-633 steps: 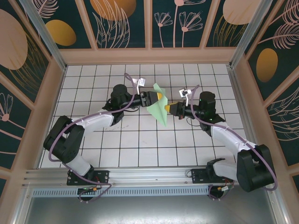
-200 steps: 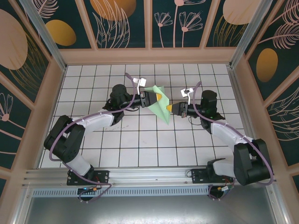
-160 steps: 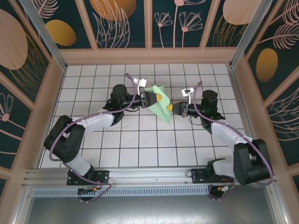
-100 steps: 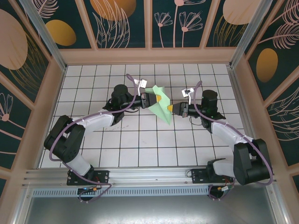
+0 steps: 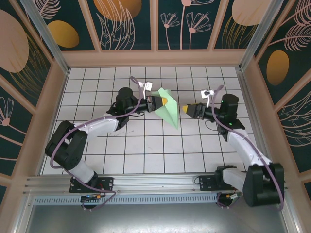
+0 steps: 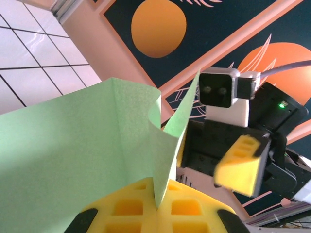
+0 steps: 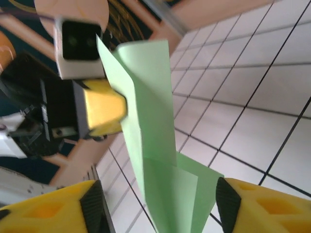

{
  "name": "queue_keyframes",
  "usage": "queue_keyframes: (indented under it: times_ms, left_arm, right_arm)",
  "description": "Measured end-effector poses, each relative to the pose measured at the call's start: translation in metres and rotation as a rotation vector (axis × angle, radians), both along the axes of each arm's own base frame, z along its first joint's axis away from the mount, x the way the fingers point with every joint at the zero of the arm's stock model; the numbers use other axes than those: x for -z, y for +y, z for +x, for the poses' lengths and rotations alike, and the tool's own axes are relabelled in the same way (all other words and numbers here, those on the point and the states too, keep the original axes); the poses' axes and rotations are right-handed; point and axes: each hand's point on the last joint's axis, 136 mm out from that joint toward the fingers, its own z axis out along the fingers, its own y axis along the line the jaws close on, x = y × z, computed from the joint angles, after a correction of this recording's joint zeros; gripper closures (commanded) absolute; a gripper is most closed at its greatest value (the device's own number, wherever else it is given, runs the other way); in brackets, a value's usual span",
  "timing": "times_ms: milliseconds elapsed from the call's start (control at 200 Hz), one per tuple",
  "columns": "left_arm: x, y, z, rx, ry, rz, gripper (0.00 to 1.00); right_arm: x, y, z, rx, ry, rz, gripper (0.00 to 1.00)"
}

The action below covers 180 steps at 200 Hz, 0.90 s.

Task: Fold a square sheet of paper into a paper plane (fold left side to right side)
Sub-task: Turn over the paper at the center of the table.

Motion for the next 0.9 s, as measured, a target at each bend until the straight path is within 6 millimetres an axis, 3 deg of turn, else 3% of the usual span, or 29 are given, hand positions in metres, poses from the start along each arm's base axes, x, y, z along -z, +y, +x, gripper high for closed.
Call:
queue_keyframes:
  times_ms: [65,150,265,425,575,671,901]
  left_arm:
    - [-0.006,0.0,0.001,-0.004,-0.008,-0.009,0.99]
    - [-0.015,0.001,0.0,-0.004,-0.013,-0.024,0.99]
    - [-0.026,0.001,-0.001,-0.004,-0.018,-0.047,0.99]
    - [-0.034,0.001,-0.004,0.008,-0.009,-0.077,0.99]
    - [-0.044,0.001,-0.008,0.031,-0.004,-0.113,0.99]
    - [-0.05,0.0,-0.011,0.049,-0.009,-0.137,0.99]
    - [-0.056,0.0,-0.015,0.074,-0.008,-0.156,0.99]
  right_arm:
    - [-0.004,-0.004,-0.005,0.014,-0.038,0.011,0.13]
    - [0.011,-0.004,-0.014,0.004,-0.01,0.038,0.06]
    - [0.036,0.001,-0.026,-0.023,0.058,0.057,0.04]
    - [0.032,0.02,-0.038,-0.12,0.035,0.082,0.04]
    - [0.034,0.036,-0.043,-0.194,0.046,0.096,0.13]
    - [0.033,0.045,-0.042,-0.229,0.068,0.104,0.23]
    - [0.006,0.055,-0.038,-0.277,0.001,0.127,0.41]
